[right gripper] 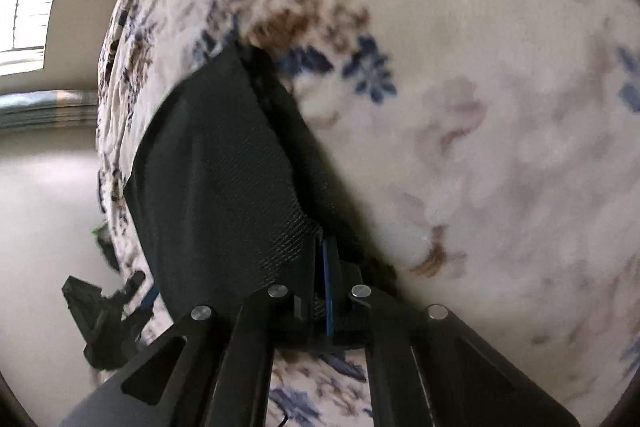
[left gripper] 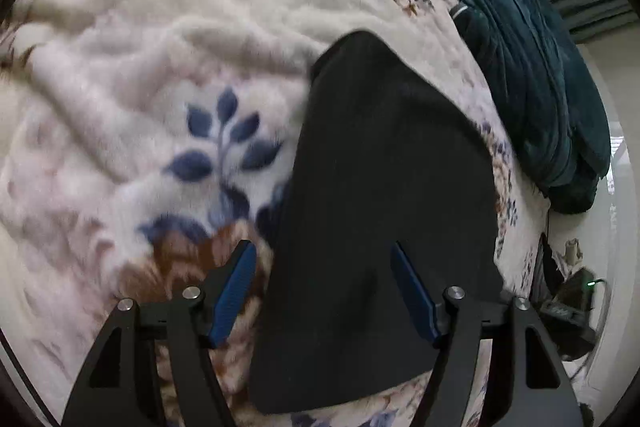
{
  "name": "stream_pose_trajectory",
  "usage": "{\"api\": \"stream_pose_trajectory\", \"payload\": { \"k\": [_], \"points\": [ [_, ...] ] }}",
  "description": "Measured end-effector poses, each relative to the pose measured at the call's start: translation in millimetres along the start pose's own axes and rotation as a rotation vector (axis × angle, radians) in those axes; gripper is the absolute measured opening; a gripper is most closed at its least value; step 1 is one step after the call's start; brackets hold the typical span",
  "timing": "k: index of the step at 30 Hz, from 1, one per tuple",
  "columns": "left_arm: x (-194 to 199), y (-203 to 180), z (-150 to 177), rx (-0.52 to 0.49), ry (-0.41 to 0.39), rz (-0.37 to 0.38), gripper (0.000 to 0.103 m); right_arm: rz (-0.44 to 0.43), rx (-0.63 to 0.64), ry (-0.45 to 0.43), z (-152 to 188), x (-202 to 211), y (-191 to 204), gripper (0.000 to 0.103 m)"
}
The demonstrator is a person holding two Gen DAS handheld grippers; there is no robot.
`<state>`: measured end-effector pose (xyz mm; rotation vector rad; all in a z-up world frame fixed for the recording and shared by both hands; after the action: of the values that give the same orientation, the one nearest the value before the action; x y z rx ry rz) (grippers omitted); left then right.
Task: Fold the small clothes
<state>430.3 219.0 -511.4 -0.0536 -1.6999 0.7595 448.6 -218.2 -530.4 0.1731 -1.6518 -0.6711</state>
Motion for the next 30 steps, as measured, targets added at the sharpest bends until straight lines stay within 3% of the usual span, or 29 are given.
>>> {"api": "stream_pose_trajectory", "payload": {
  "k": [4, 8, 10, 14, 18, 21, 24, 26, 28, 30],
  "points": [
    [1, -7, 6, -0.045, 0.005, -0.005, 0.068, 0.064, 0.035, -0.024, 10, 28, 2, 0.002],
    [-4, -12, 6, -0.078, 0.02, -0.008, 0.068, 0.126, 0.021, 0.089, 18, 14, -27, 0.0],
    [-5, -11, 4, -0.076, 0.028, -0.007, 0.068, 0.106, -0.014, 0.168, 23, 1, -42, 0.001],
    [1, -7, 5, -0.074, 0.024, 0.014, 0.068, 0.005, -0.095, 0.131, 18, 10, -52, 0.002],
    [-1, -5, 9, -0.073, 0.038, 0.032, 0.068, -0.143, -0.204, 0.064, 21, 15, -50, 0.035],
    [-4, -1, 13, -0.068, 0.061, 0.044, 0.068, -0.185, -0.247, 0.075, 32, -1, -39, 0.042],
    [-3, 1, 16, -0.069, 0.067, 0.055, 0.068, -0.182, -0.286, 0.061, 40, -16, -29, 0.042],
    [-2, 3, 16, -0.063, 0.067, 0.063, 0.068, -0.211, -0.303, -0.017, 42, -21, -24, 0.042],
    [-2, 4, 18, -0.063, 0.072, 0.07, 0.068, -0.212, -0.314, -0.088, 42, -17, -20, 0.007],
    [0, 4, 18, -0.069, 0.069, 0.083, 0.068, -0.171, -0.306, -0.126, 45, -5, -10, 0.006]
  ]
}}
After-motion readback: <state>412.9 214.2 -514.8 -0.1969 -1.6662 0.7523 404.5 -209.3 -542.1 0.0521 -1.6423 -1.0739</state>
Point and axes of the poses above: each gripper's, at about its wrist camera, not at the fingertips, and x roughly against the way its jaws point, y to its left, z to its underside, the point moved 4 cm from there along -x, roughly the way its jaws point, and after that the axes turned 7 degrees about x, right-handed, at the moved point
